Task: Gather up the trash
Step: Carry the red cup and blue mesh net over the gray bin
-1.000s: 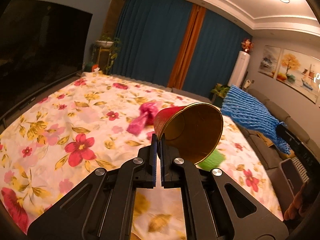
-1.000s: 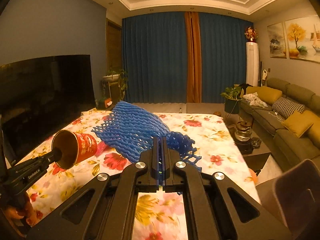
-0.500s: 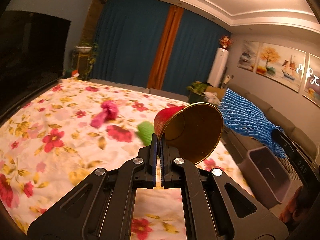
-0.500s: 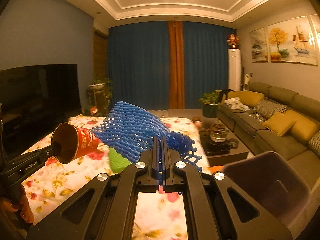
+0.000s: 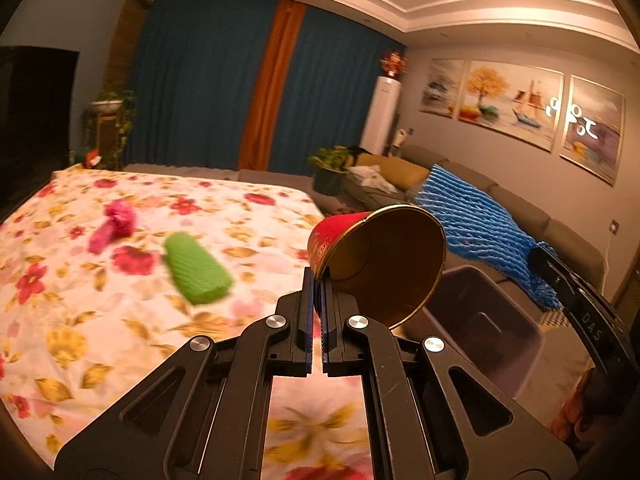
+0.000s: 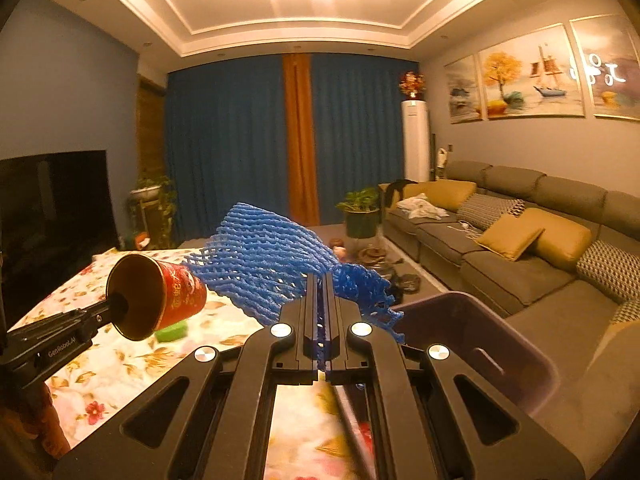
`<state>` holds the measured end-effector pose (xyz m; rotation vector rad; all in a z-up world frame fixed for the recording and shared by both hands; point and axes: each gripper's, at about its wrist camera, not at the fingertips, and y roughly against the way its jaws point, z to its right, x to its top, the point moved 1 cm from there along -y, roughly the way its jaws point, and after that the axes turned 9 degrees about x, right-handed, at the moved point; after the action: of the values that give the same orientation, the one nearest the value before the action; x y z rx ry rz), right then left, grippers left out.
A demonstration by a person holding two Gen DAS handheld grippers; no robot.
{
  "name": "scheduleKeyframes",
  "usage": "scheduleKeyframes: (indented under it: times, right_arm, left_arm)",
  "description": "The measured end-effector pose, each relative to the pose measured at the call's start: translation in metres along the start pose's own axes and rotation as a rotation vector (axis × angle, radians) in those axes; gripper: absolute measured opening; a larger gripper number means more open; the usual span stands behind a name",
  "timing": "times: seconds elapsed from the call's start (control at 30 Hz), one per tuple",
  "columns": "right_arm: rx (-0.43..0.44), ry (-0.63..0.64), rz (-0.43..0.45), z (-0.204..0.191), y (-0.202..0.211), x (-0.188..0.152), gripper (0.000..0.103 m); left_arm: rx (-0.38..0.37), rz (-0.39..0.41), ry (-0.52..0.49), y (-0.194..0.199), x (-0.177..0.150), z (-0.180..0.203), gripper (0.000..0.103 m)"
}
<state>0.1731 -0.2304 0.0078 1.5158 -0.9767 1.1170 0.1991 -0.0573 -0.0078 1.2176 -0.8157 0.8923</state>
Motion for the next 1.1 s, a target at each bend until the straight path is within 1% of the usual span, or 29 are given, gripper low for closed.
scheduleKeyframes:
  times: [0.27,0.47,0.73,1.1]
  right_arm:
    - [-0.113,-0.023,0.031,0.039,0.023,-0.007,0.003]
    - [-0.174,-0.039,0.034,0.061,0.029,-0.012,0.003]
    - [-0.207,-0.075,0.037,0.087,0.037,-0.020,0.003]
    - [-0.227,-0.093,0.034,0.098,0.035,-0.024,0.003]
  left_arm:
    - [-0.087,-0.020,-0.054,-0.012,-0.008,0.054,0.002]
    - [-0.151,-0.024,-0.093,-0.018,-0.014,0.092,0.002]
    - [-0.203,-0.049,-0.134,-0.030,-0.024,0.126,0.002]
    - [-0.224,-0.078,-0.158,-0.047,-0.032,0.144,0.002]
